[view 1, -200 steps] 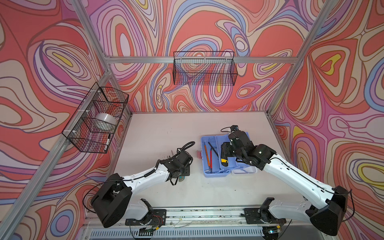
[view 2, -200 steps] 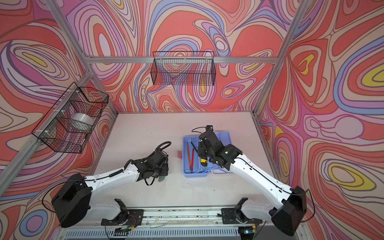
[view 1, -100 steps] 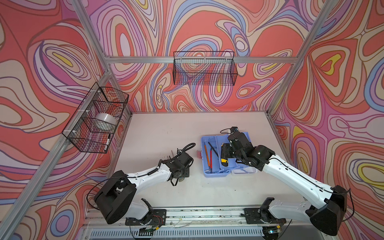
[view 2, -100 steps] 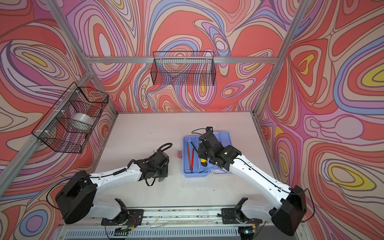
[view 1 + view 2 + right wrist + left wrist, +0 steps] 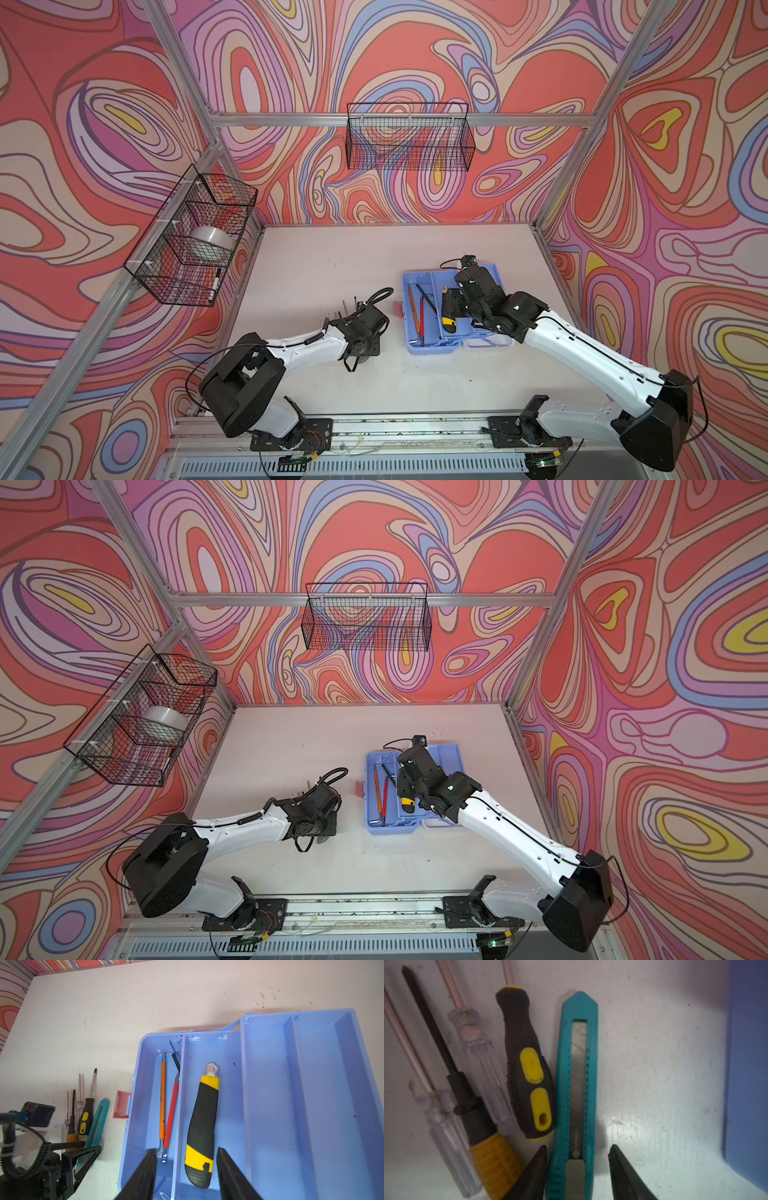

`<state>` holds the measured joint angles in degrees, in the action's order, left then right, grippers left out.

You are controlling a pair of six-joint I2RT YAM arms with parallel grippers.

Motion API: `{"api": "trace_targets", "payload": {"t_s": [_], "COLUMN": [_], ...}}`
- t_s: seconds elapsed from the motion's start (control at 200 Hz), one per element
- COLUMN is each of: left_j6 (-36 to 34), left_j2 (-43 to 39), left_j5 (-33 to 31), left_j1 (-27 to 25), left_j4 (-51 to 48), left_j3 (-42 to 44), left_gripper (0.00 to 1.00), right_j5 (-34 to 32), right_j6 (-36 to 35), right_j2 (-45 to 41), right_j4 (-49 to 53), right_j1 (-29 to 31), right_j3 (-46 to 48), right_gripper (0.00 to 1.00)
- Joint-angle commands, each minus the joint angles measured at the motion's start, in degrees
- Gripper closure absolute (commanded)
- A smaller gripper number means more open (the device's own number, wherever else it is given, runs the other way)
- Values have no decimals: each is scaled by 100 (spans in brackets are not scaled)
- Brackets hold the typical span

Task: Pack the tool kit
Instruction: 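Open the right gripper above the box while left gripper lowers over teal knife, then close the left gripper on the teal utility knife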

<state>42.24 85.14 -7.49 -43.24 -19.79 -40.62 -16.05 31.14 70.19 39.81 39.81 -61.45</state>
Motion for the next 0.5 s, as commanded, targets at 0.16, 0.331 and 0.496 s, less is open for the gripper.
{"api": "trace_targets", "payload": {"t_s": [0.16, 0.331, 0.496], "left_j6": [134, 163, 158], "left_j2": [300, 285, 85], "left_j5": [8, 6, -6], "left_j1": [-39, -40, -33], "left_j4": [24, -23, -118], "left_j3": [-60, -76, -103], "left_gripper": [62, 71, 74], "right_j5": [-109, -114, -145], "right_j6": [77, 42, 24], "right_j2": [-98, -120, -113], "right_j4": [-54, -41, -48], "right_j1": [-6, -2, -9], "right_j3": [168, 116, 84], "right_gripper": [51, 51, 51]}}
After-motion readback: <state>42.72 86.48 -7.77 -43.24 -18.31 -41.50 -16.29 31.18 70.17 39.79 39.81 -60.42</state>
